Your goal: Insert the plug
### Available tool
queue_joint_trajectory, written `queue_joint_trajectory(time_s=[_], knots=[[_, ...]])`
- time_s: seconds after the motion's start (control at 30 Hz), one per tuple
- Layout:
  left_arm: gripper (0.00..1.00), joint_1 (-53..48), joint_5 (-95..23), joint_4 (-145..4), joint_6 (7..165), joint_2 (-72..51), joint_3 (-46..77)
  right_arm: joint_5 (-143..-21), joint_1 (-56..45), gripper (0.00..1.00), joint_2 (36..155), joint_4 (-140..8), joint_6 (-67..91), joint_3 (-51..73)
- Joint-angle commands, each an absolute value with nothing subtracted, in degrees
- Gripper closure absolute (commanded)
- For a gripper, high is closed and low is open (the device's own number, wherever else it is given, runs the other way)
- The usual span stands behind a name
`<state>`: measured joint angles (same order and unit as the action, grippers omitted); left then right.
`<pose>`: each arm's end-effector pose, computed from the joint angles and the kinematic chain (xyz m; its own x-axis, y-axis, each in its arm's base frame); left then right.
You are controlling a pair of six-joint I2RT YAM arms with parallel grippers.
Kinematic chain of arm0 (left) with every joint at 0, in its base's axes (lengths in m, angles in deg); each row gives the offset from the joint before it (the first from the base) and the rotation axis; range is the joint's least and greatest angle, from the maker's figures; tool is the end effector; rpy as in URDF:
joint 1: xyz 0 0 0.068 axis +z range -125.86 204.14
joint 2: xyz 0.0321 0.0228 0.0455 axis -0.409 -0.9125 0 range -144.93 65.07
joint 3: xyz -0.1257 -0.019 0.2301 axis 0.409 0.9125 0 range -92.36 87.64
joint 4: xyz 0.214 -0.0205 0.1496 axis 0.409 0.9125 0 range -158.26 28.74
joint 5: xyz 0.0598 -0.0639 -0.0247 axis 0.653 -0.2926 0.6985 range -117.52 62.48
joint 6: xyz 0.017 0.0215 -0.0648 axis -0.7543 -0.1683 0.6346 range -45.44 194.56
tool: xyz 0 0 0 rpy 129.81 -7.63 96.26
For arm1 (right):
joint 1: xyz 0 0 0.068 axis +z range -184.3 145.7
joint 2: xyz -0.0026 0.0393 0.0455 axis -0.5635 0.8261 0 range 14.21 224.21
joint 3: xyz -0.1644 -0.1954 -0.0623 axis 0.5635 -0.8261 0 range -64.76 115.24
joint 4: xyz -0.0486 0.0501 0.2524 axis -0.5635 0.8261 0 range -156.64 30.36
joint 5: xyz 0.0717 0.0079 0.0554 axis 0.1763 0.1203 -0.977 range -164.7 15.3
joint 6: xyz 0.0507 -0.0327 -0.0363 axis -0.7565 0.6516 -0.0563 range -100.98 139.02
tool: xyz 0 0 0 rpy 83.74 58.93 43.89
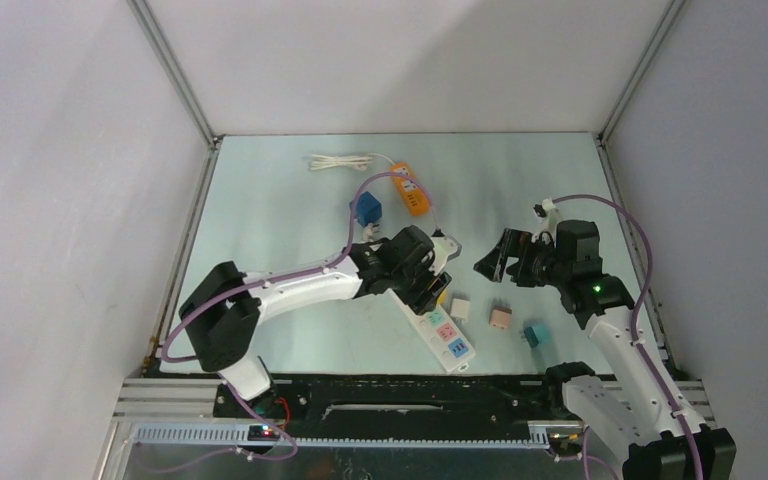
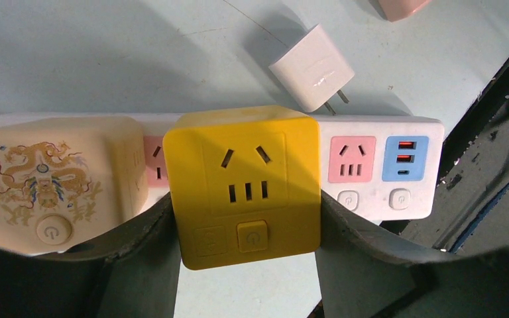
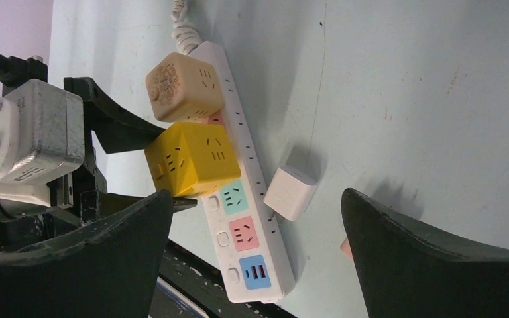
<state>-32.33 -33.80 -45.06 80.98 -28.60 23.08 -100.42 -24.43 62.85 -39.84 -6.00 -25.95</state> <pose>0.1938 -0.3037 0.1958 -0.5311 0.6004 -0.5979 0.8113 0.5640 -0.1543 0.1982 0.0599 0.2460 -0.7431 0.2575 -0.6176 -0.2021 0.7935 0.5740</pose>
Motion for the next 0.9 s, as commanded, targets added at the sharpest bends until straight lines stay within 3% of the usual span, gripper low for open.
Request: queue_joint_trajectory(time_s=[0.0, 0.87], knots=[[1.00, -32.04, -34.29, -48.24, 79.86, -28.79, 23.20, -101.07, -24.65, 0.00, 62.46, -41.93, -5.87, -26.00], [1.00, -31.98, -33.13, -46.68, 79.75, -24.95, 26.72, -101.15, -24.82, 0.01, 62.80, -41.92, -5.94, -26.00]])
